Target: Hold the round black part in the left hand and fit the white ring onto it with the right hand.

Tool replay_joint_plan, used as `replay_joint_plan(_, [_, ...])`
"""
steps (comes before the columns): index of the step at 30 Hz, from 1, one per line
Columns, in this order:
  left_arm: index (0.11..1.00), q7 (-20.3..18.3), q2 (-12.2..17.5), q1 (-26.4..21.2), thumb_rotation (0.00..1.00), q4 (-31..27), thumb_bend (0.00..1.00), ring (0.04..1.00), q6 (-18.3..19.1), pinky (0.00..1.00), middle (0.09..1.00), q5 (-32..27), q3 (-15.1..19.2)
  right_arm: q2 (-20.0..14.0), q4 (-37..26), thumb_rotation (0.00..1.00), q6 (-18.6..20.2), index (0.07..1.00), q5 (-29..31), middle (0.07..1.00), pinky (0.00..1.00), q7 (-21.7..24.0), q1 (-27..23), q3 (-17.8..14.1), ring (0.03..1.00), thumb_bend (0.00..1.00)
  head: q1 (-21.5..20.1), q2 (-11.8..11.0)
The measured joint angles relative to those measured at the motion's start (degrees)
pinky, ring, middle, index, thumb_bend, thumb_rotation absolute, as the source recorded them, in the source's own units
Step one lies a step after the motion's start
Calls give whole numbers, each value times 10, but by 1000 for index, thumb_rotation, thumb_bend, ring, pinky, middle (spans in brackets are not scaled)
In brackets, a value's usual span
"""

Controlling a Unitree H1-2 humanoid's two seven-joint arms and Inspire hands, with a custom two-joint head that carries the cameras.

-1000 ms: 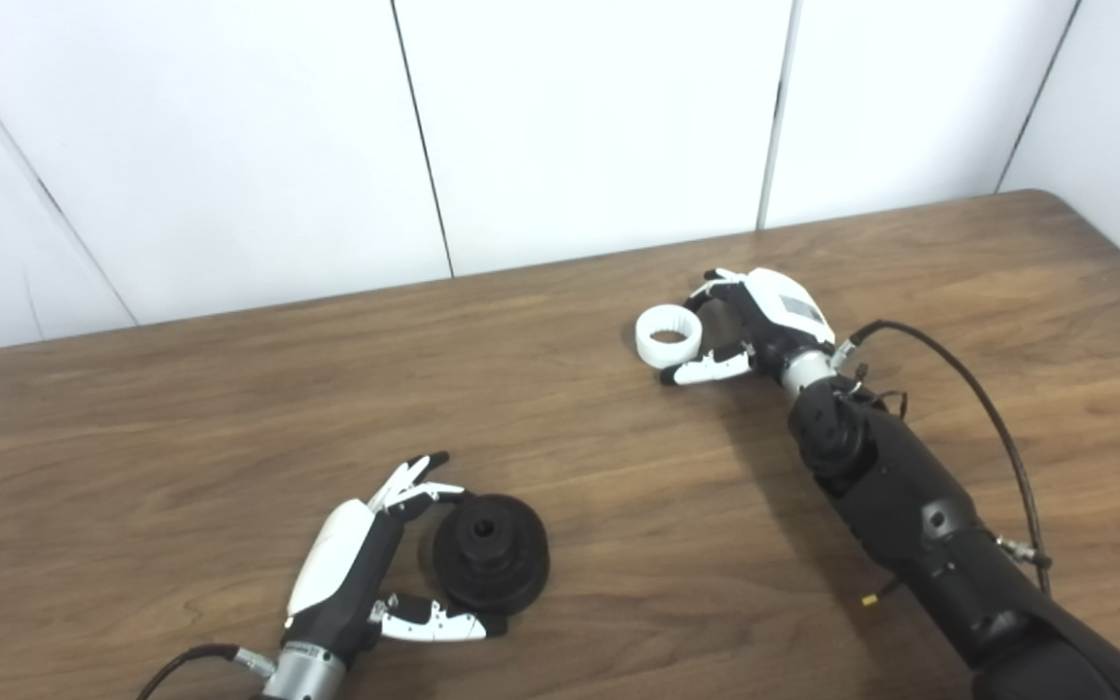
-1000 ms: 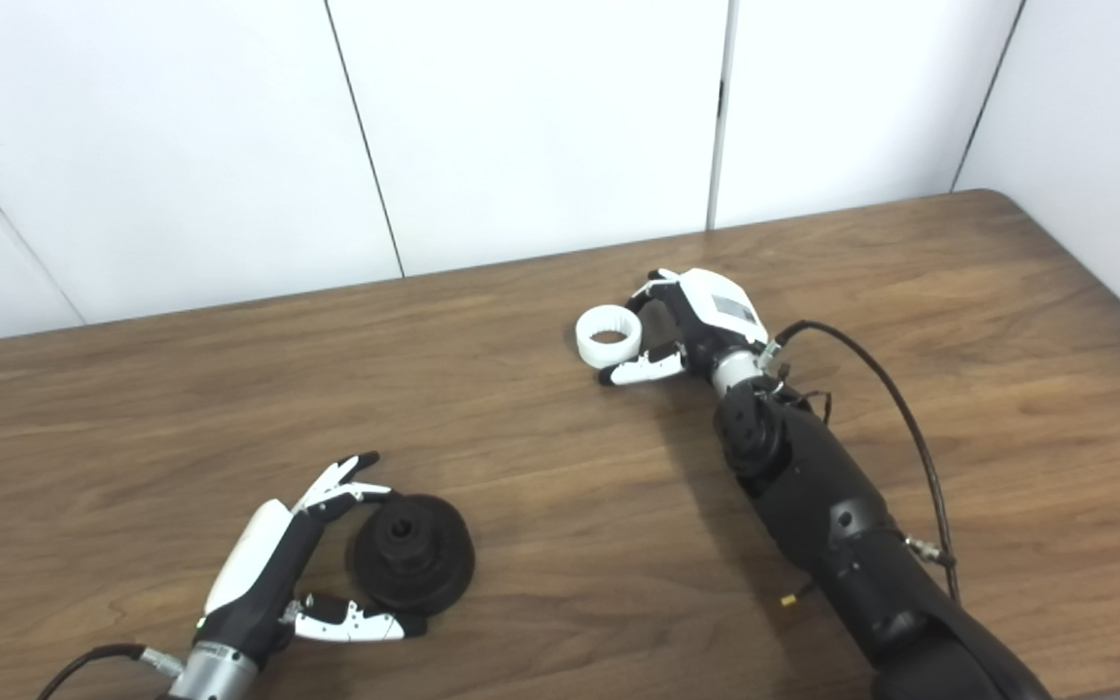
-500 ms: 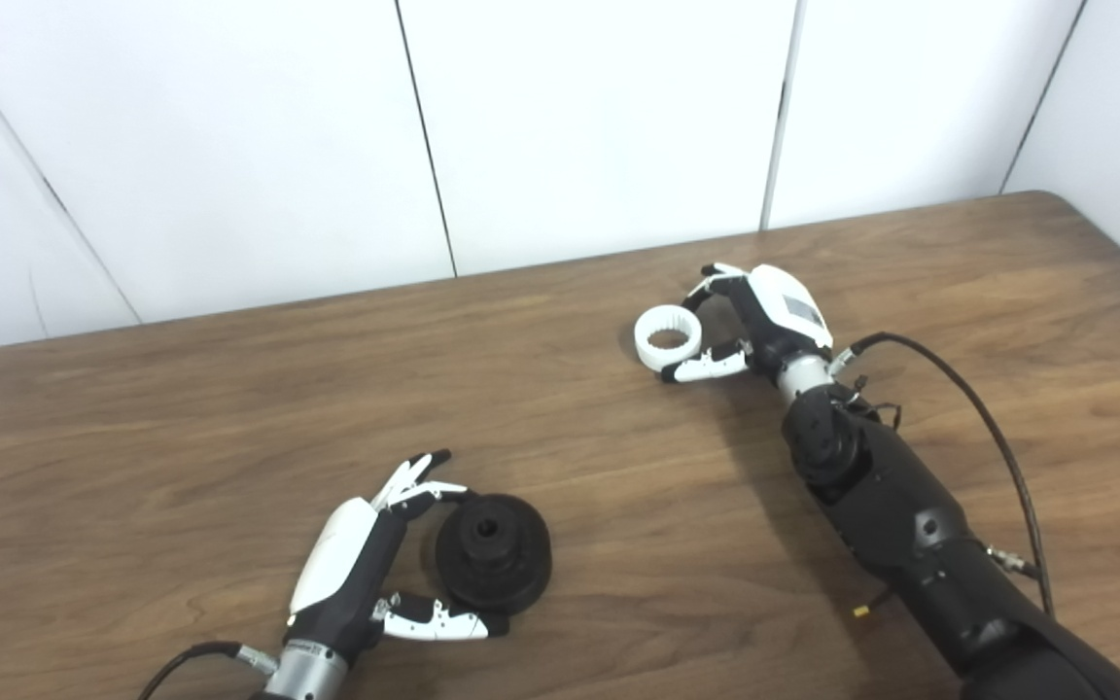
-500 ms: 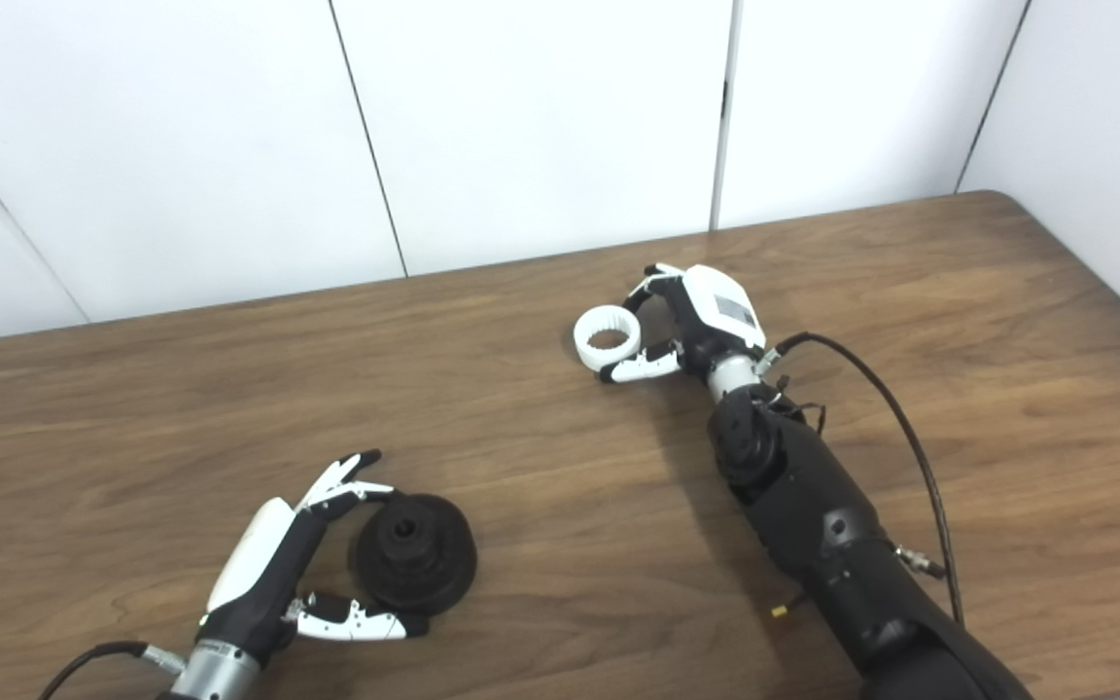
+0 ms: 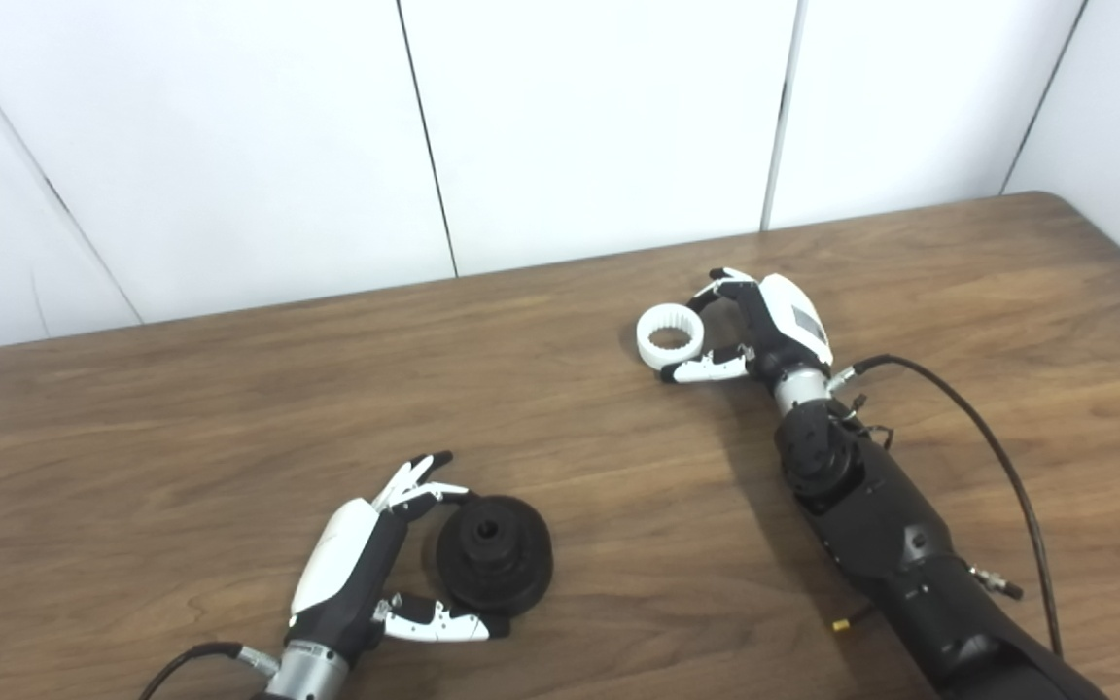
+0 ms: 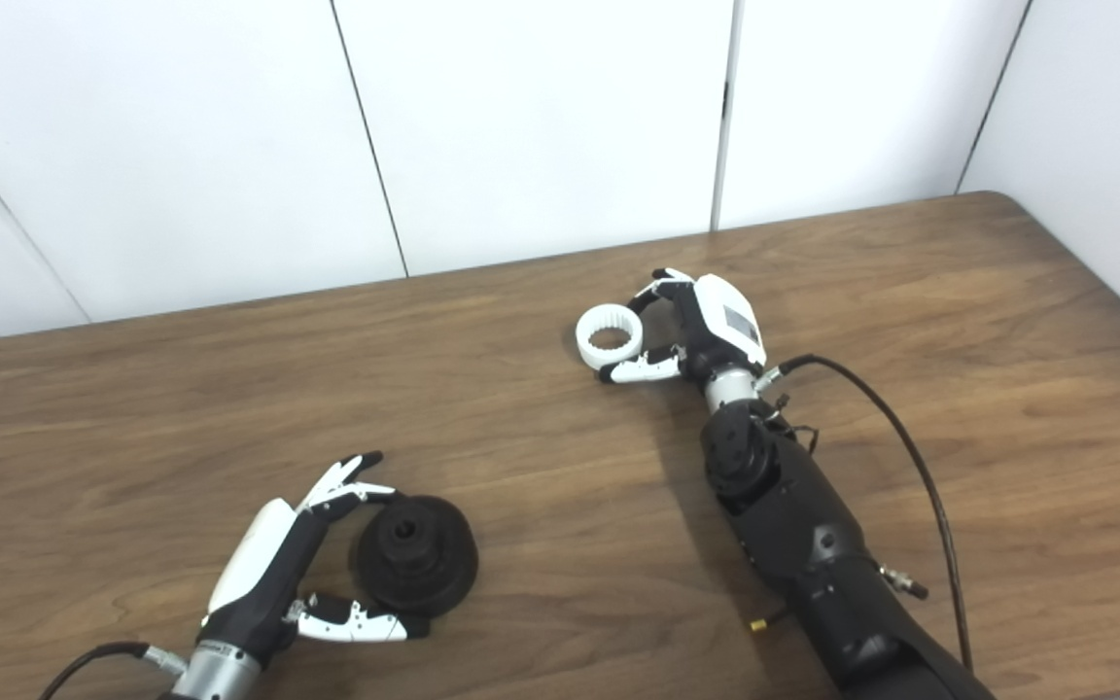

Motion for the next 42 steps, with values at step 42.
replay_joint_plan(42, [600, 0, -1, -3, 188, 5, 882, 985, -4, 945, 953, 1, -2, 58, -169, 135, 8, 481, 39, 797, 715, -19, 82, -47, 809, 521, 4, 5])
